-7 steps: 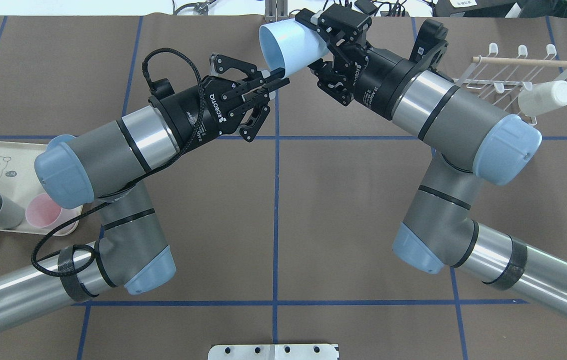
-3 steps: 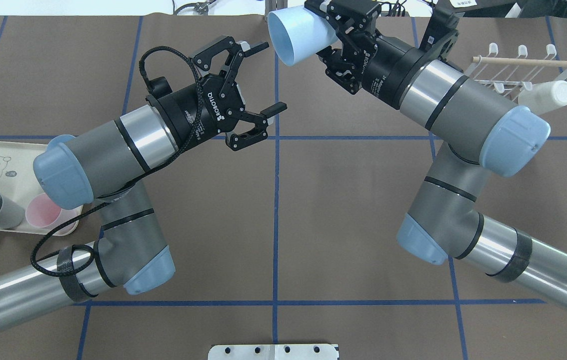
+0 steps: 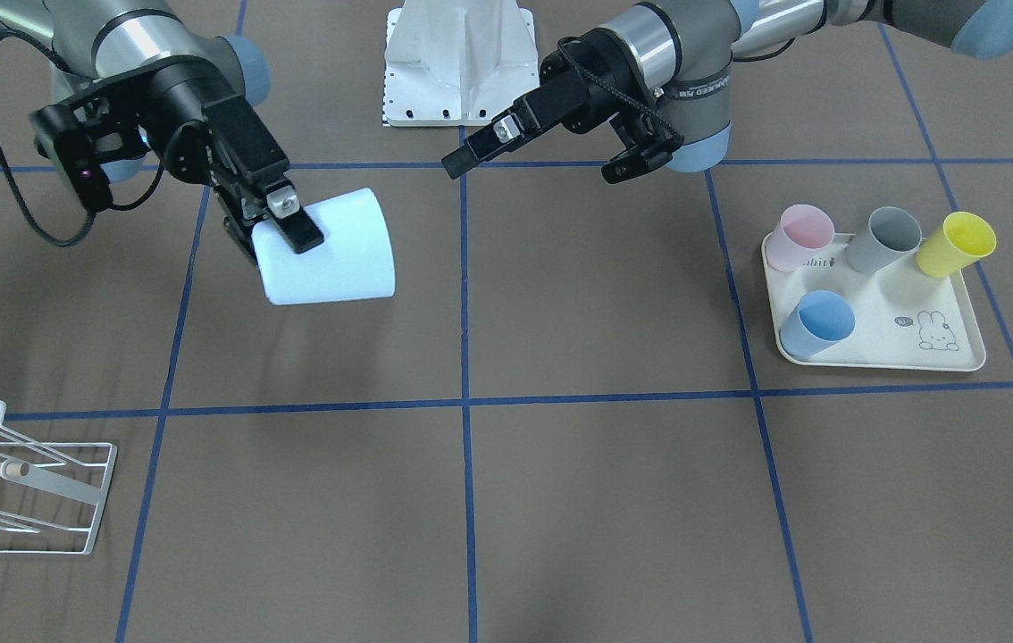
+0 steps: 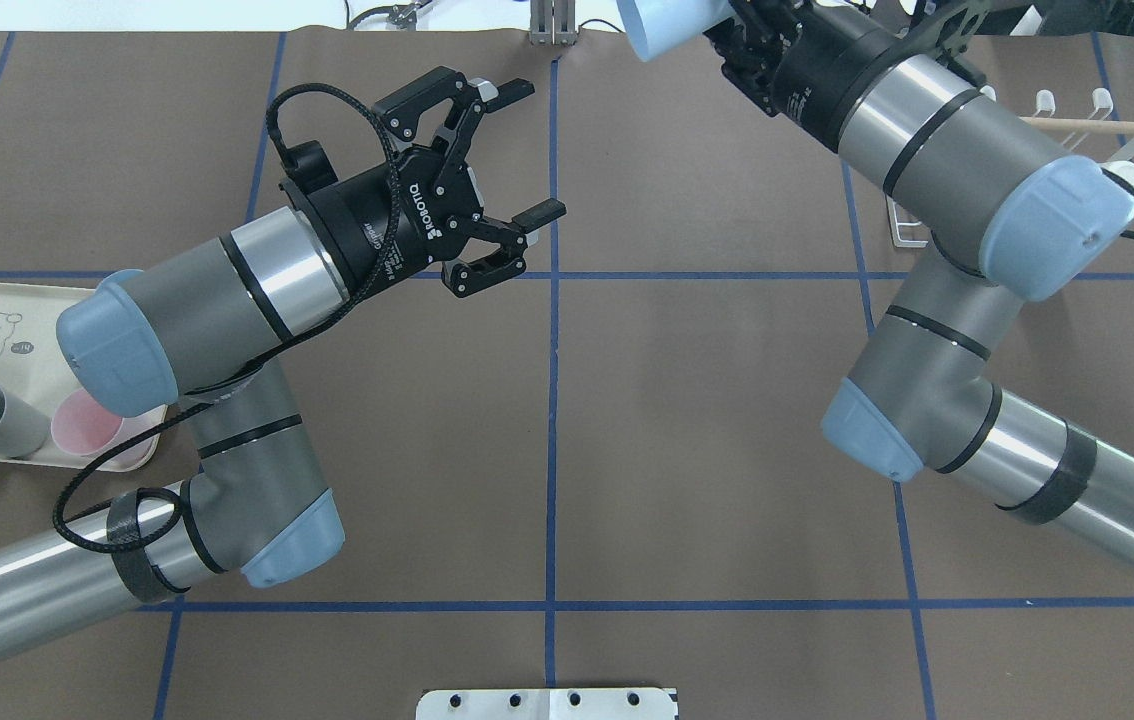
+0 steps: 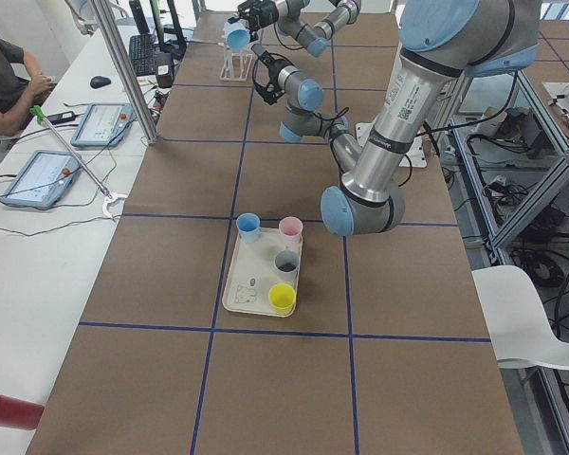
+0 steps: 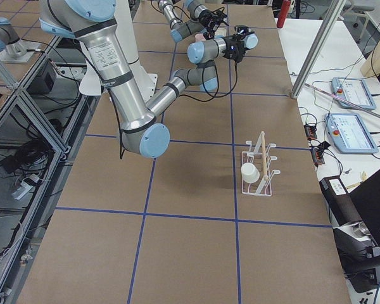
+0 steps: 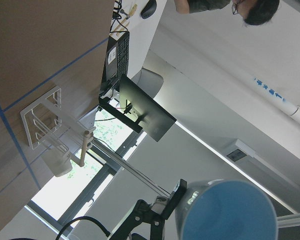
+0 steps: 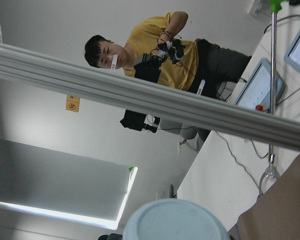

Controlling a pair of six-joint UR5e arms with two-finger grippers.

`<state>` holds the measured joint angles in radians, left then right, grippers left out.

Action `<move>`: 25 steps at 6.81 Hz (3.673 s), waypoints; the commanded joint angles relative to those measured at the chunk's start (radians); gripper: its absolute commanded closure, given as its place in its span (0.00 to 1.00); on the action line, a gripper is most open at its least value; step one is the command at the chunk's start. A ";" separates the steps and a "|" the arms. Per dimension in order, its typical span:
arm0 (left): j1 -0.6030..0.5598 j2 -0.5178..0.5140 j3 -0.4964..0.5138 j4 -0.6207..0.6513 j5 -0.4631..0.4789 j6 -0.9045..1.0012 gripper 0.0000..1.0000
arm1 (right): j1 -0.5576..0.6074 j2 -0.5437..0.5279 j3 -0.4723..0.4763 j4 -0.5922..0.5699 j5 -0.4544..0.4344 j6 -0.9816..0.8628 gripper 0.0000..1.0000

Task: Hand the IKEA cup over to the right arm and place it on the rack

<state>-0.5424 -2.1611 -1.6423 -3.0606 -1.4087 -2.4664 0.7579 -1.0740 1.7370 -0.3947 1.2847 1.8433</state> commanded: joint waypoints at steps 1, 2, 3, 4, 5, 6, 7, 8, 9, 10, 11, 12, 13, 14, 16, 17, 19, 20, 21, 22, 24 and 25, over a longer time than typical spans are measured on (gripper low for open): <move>-0.001 0.010 -0.002 0.034 -0.001 0.088 0.00 | 0.122 -0.001 0.013 -0.256 -0.019 -0.178 1.00; -0.002 0.010 -0.004 0.058 -0.001 0.099 0.00 | 0.182 -0.010 0.042 -0.397 -0.033 -0.306 1.00; -0.004 0.009 -0.007 0.078 0.002 0.116 0.00 | 0.219 -0.018 0.058 -0.517 -0.059 -0.356 1.00; -0.005 0.010 -0.007 0.088 0.002 0.138 0.00 | 0.231 -0.062 0.079 -0.606 -0.118 -0.415 1.00; -0.005 0.009 -0.014 0.133 -0.001 0.186 0.00 | 0.256 -0.125 0.087 -0.645 -0.151 -0.575 1.00; -0.005 0.009 -0.014 0.146 -0.001 0.210 0.00 | 0.282 -0.194 0.087 -0.645 -0.160 -0.728 1.00; -0.005 0.010 -0.014 0.151 -0.001 0.210 0.01 | 0.306 -0.266 0.085 -0.644 -0.162 -0.883 1.00; -0.005 0.010 -0.014 0.160 -0.001 0.211 0.01 | 0.329 -0.300 0.081 -0.639 -0.160 -0.983 1.00; -0.004 0.010 -0.014 0.167 0.001 0.211 0.01 | 0.331 -0.335 0.066 -0.633 -0.157 -0.993 1.00; -0.004 0.012 -0.013 0.167 0.002 0.210 0.01 | 0.331 -0.345 0.029 -0.587 -0.153 -0.993 1.00; -0.002 0.012 -0.013 0.178 0.002 0.210 0.01 | 0.331 -0.346 -0.072 -0.440 -0.148 -0.993 1.00; 0.001 0.012 -0.014 0.187 0.005 0.210 0.01 | 0.330 -0.337 -0.182 -0.299 -0.147 -1.015 1.00; 0.004 0.012 -0.014 0.187 0.007 0.210 0.01 | 0.328 -0.331 -0.236 -0.242 -0.140 -1.016 1.00; 0.006 0.014 -0.014 0.187 0.008 0.210 0.01 | 0.328 -0.325 -0.258 -0.213 -0.119 -1.015 1.00; 0.007 0.014 -0.014 0.189 0.010 0.210 0.01 | 0.327 -0.310 -0.275 -0.213 -0.082 -1.015 1.00; 0.007 0.014 -0.014 0.189 0.010 0.210 0.01 | 0.327 -0.308 -0.286 -0.213 -0.055 -1.015 1.00; 0.009 0.030 -0.014 0.189 0.017 0.210 0.01 | 0.324 -0.294 -0.315 -0.213 -0.050 -1.015 1.00; 0.009 0.030 -0.016 0.189 0.019 0.210 0.01 | 0.324 -0.290 -0.330 -0.211 -0.044 -1.016 1.00; 0.010 0.030 -0.014 0.189 0.019 0.210 0.01 | 0.324 -0.270 -0.358 -0.211 -0.042 -1.016 1.00; 0.009 0.030 -0.013 0.189 0.019 0.210 0.01 | 0.324 -0.264 -0.366 -0.211 -0.042 -1.016 1.00; 0.010 0.046 -0.013 0.189 0.017 0.210 0.01 | 0.322 -0.241 -0.393 -0.211 -0.044 -1.018 1.00; 0.010 0.046 -0.013 0.189 0.017 0.210 0.01 | 0.322 -0.241 -0.401 -0.211 -0.044 -1.020 1.00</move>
<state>-0.5324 -2.1173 -1.6553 -2.8716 -1.3912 -2.2565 1.0802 -1.3198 1.3478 -0.6059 1.2415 0.8253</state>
